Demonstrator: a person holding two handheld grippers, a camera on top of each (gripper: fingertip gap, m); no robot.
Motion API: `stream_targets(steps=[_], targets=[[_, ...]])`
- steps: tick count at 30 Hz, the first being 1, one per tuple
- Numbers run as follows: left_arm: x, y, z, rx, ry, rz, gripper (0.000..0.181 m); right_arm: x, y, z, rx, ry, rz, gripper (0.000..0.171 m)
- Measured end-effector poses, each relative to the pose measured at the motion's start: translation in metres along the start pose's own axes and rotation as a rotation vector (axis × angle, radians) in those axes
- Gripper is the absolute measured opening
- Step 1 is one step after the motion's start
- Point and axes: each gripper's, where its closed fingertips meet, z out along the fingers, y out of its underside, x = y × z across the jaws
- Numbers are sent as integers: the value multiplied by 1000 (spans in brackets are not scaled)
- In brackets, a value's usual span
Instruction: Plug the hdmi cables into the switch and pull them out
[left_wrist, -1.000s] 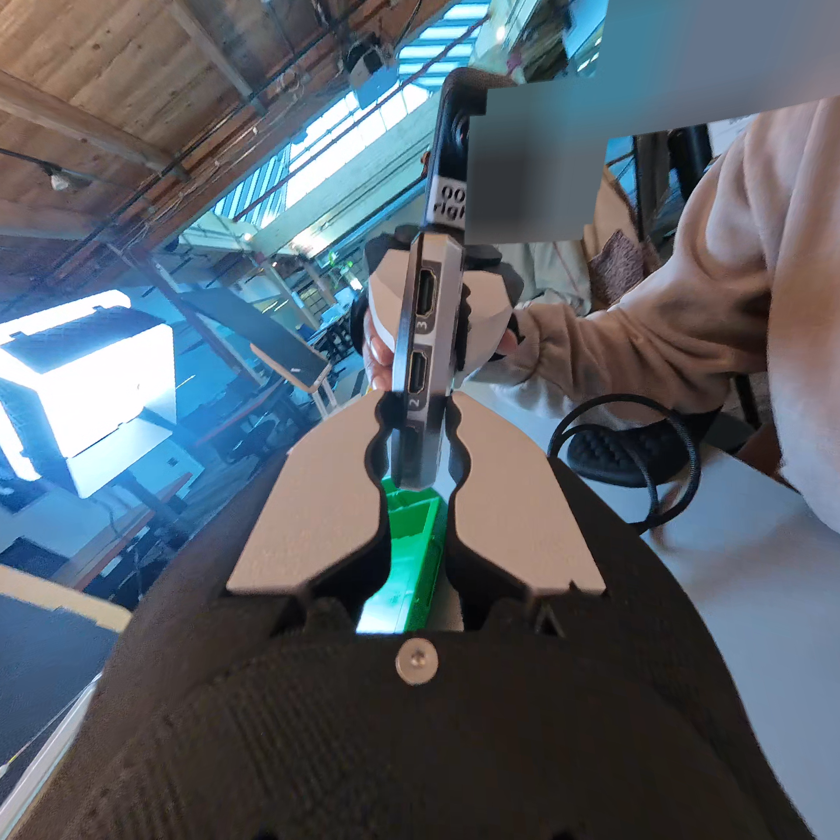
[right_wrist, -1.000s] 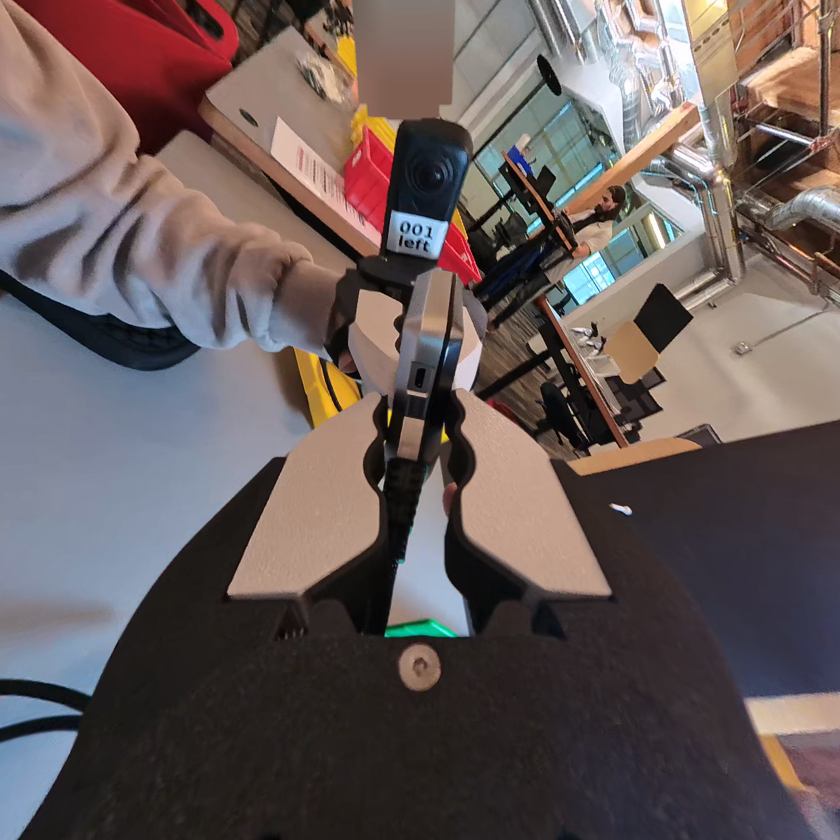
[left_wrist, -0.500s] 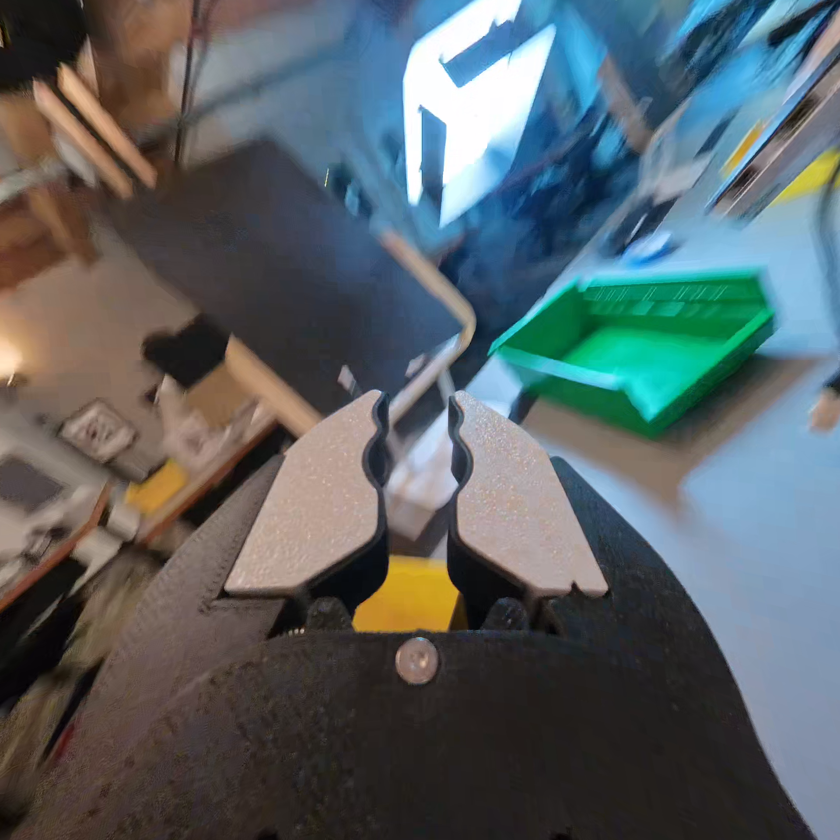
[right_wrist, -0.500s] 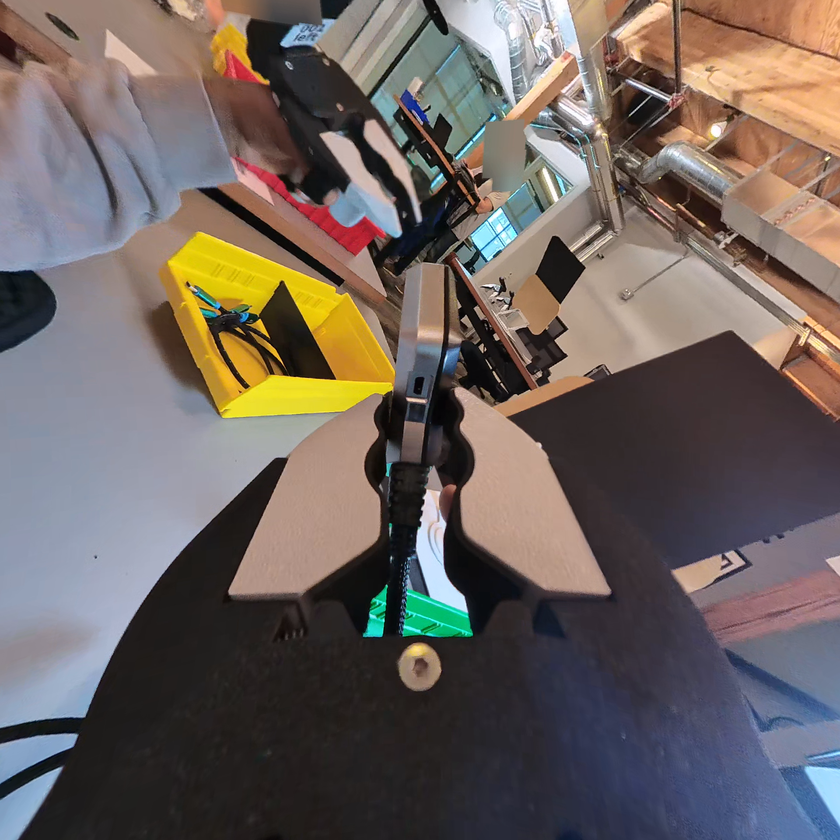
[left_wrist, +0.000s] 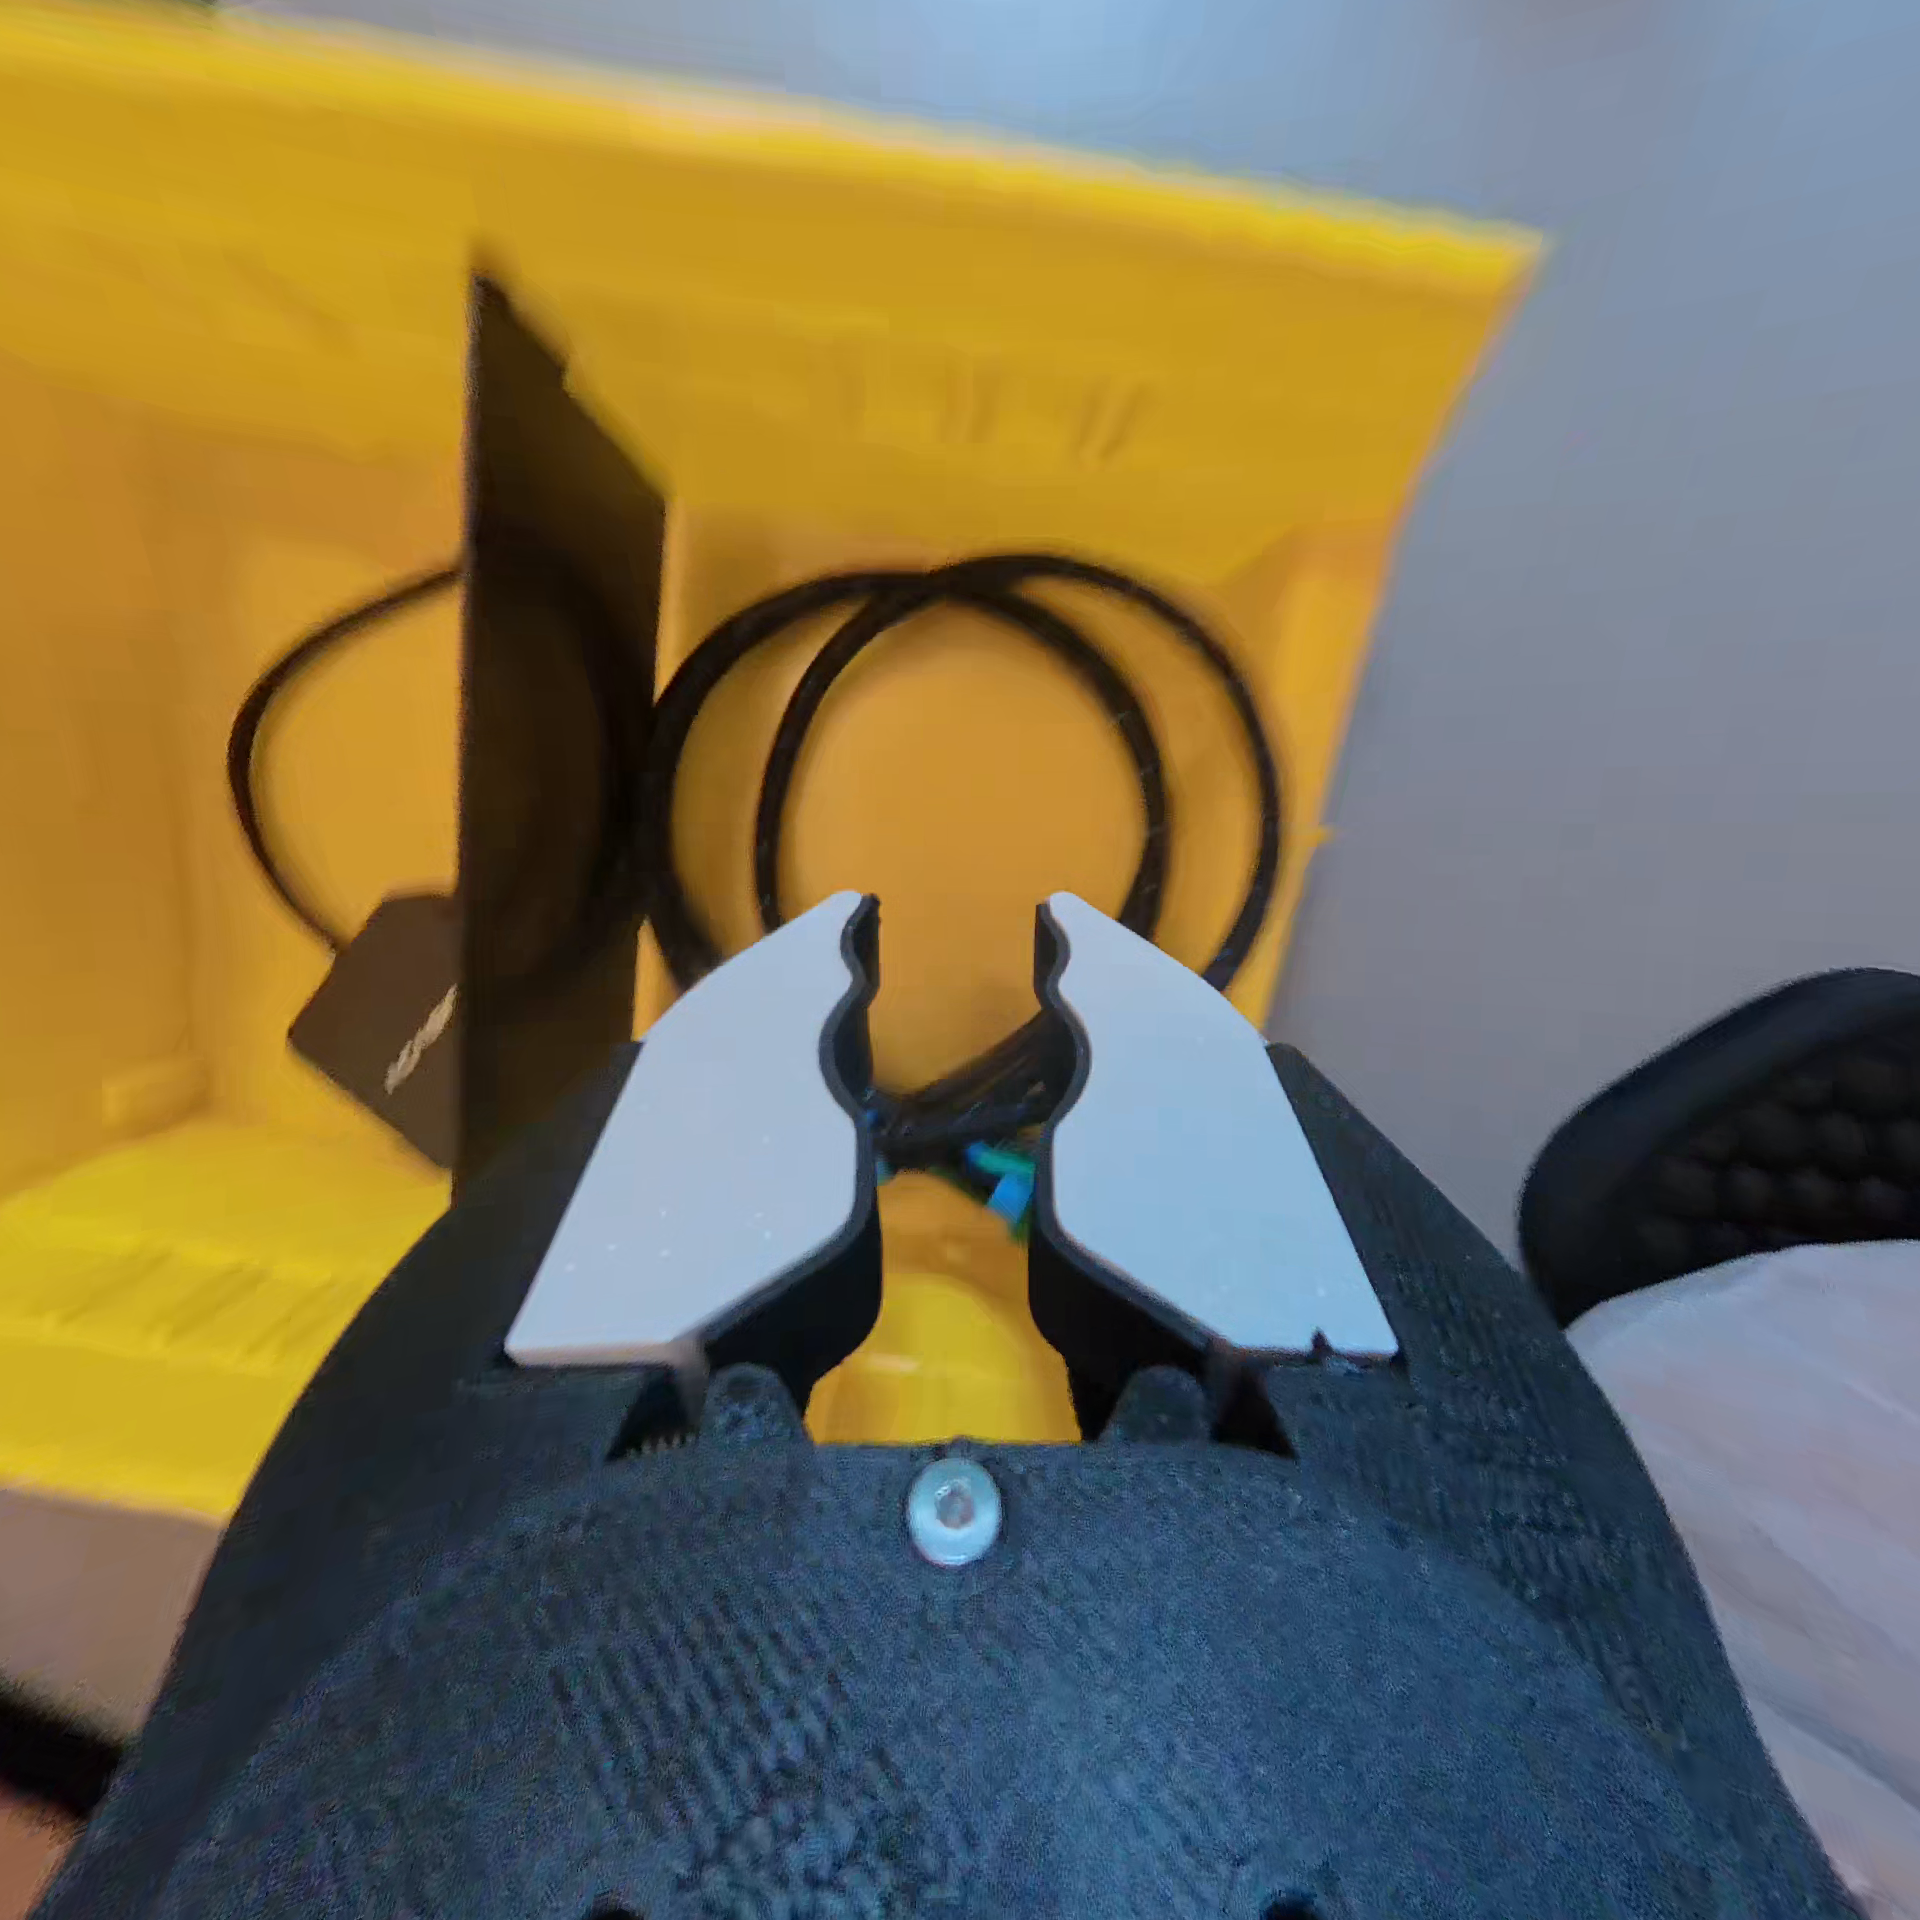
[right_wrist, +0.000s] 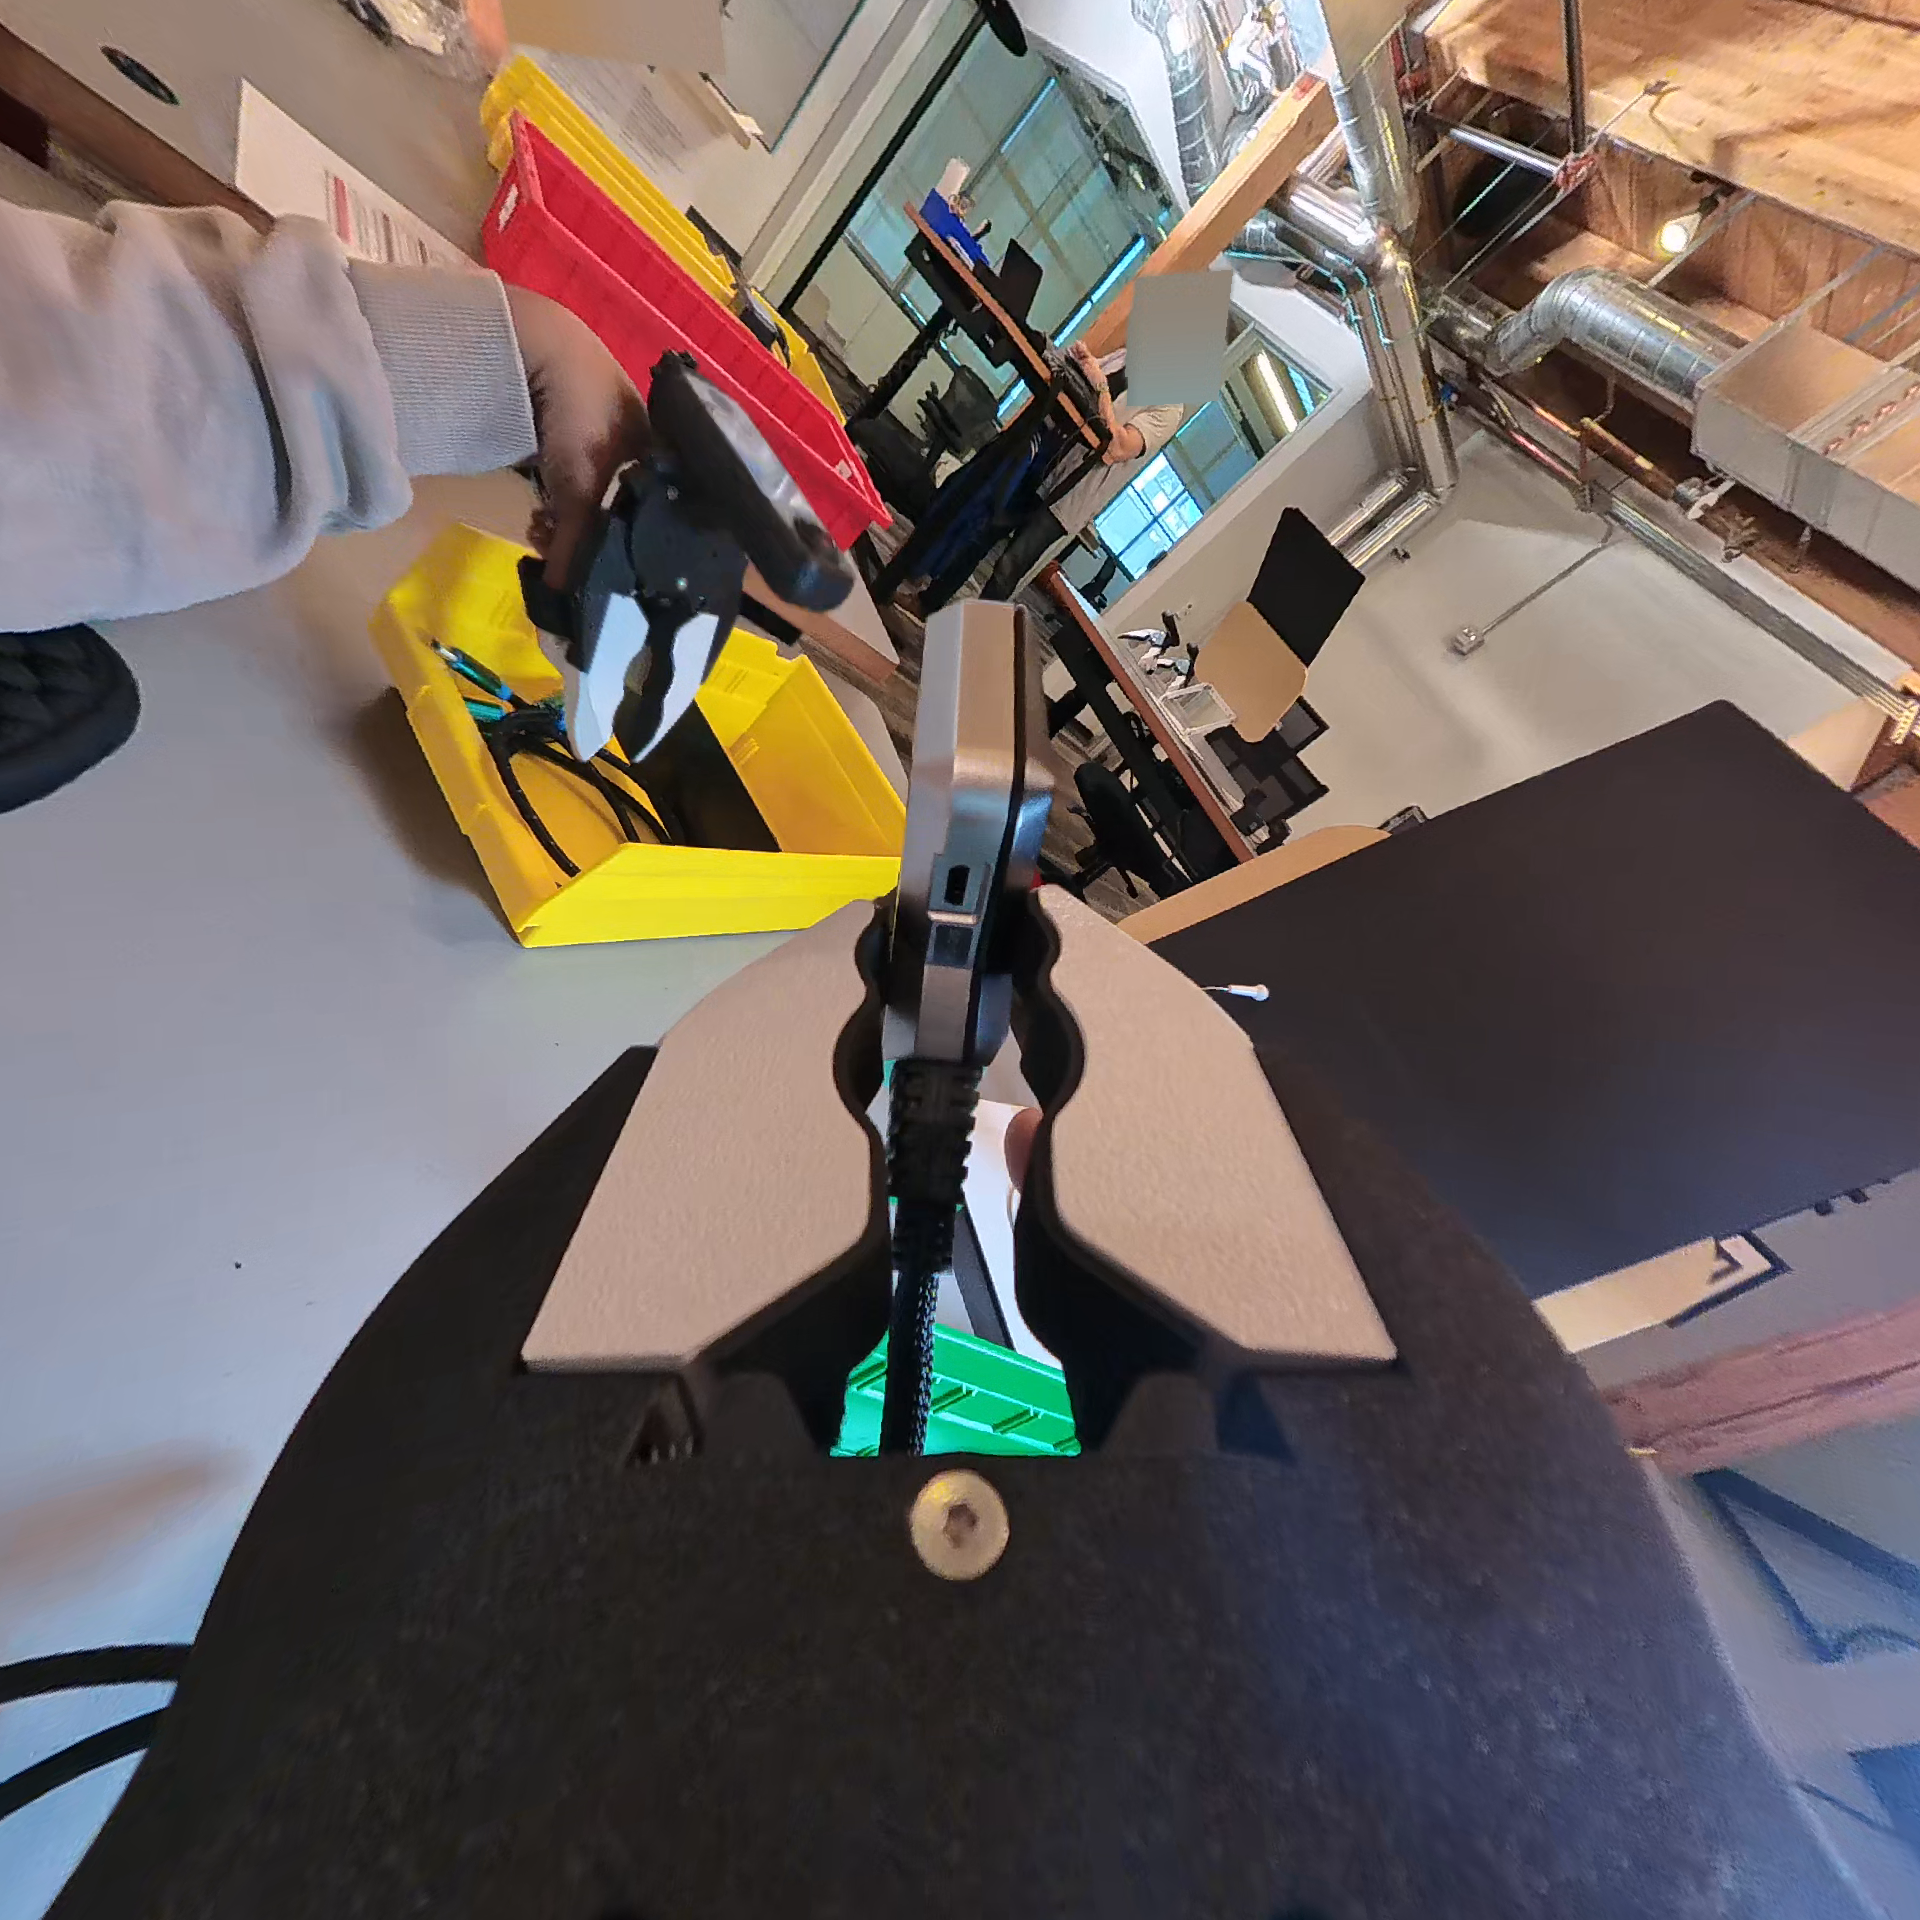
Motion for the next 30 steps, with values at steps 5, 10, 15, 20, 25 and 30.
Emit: stream_targets(steps=[5, 10, 15, 20, 25, 30], targets=[[50, -37, -10, 156, 168, 178, 28, 5, 3, -2, 18, -1, 41, 23], [57, -27, 28, -1, 263, 149, 33, 5, 3, -3, 14, -2, 42, 23], [64, -19, 34, -85, 324, 118, 19, 9, 5, -7, 14, 11, 46, 23], [45, -35, -2, 73, 149, 151, 12, 15, 6, -10, 12, 29, 45, 23], [16, -59, -68, 362, -169, 245, 9, 14, 7, -9, 17, 28, 53, 23], [41, -122, -165, 932, -311, 358, 7, 13, 6, -8, 17, 25, 50, 23]])
